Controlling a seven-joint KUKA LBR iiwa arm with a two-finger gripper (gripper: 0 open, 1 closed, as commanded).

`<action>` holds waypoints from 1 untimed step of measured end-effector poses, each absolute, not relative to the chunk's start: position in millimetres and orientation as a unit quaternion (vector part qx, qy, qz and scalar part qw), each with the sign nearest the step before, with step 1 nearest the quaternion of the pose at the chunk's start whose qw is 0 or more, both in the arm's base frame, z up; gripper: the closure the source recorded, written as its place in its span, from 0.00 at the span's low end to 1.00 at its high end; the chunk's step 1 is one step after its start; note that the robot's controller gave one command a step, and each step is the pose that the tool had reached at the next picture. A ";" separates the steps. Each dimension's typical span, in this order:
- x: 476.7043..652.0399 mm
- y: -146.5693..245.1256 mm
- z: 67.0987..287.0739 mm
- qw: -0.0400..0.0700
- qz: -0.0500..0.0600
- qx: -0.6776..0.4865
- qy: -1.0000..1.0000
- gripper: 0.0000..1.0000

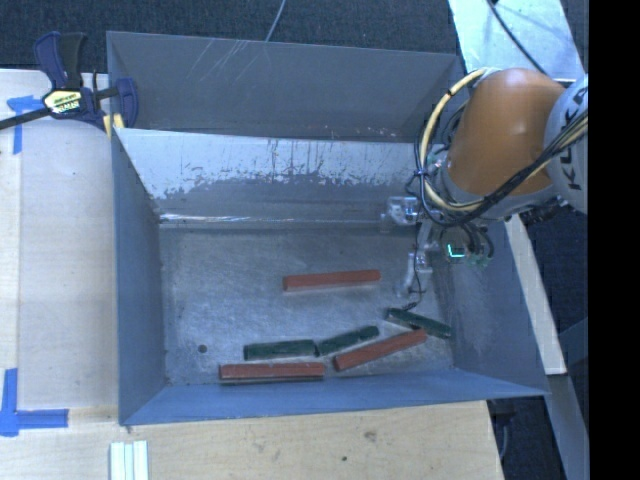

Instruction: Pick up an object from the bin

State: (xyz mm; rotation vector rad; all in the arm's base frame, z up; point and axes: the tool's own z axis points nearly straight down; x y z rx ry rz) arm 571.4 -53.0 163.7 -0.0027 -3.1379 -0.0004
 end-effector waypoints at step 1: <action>573.3 -52.9 167.6 -0.002 0.000 0.000 -1.000 0.00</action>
Offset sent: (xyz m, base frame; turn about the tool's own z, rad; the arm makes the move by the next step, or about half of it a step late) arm -0.0478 -0.0244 -0.0937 -0.4668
